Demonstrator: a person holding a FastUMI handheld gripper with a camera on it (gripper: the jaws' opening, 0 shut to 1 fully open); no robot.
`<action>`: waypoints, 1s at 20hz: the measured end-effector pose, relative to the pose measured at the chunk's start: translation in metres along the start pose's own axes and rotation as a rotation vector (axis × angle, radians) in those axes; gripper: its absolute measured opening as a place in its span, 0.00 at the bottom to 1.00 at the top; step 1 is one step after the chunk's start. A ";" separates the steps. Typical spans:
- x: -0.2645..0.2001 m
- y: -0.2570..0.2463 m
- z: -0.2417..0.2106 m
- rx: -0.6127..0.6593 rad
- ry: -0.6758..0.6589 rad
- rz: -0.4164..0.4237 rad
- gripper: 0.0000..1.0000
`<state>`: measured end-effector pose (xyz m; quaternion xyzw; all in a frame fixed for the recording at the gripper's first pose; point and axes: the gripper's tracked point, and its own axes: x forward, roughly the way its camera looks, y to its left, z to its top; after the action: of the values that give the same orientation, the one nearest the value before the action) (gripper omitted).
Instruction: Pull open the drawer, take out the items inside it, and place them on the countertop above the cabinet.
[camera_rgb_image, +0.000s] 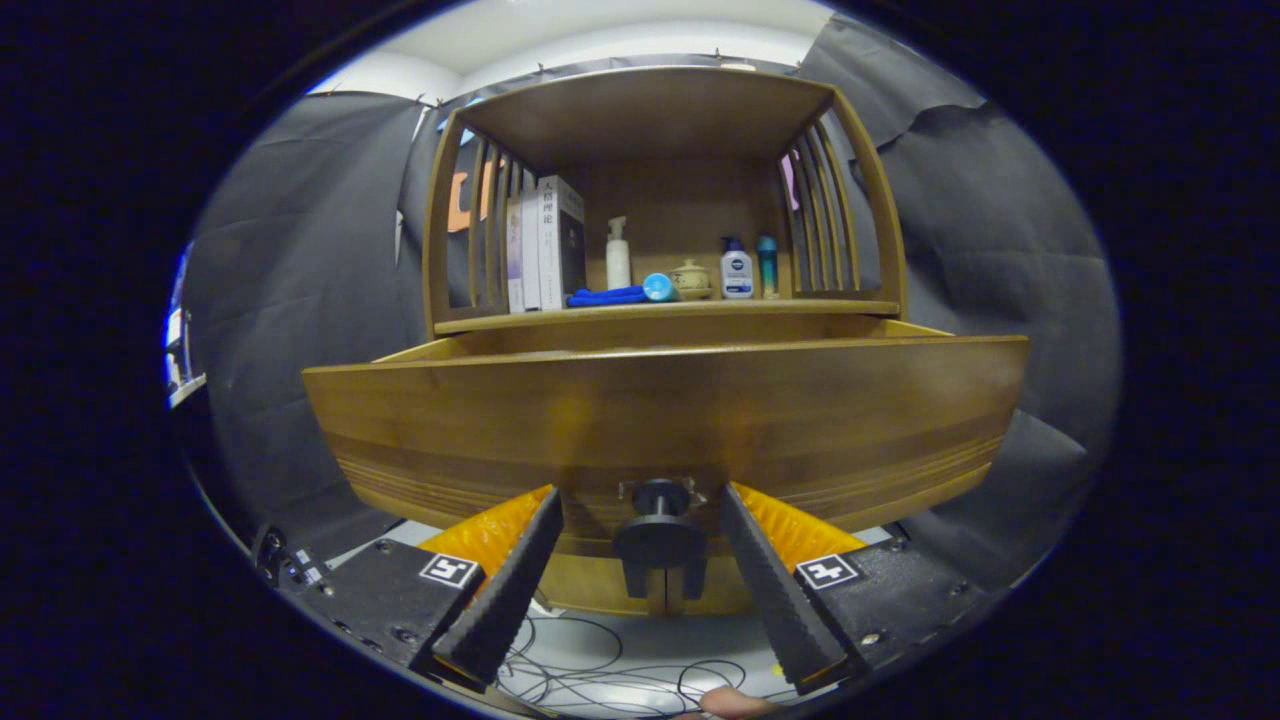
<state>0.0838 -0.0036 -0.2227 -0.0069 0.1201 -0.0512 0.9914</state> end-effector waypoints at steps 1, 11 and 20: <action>0.001 -0.001 -0.001 -0.010 -0.001 -0.016 0.99; 0.011 0.003 0.007 -0.021 -0.001 -0.064 0.99; 0.039 0.000 0.025 -0.050 -0.017 -0.090 0.99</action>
<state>0.1277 -0.0073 -0.2074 -0.0376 0.1127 -0.0928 0.9886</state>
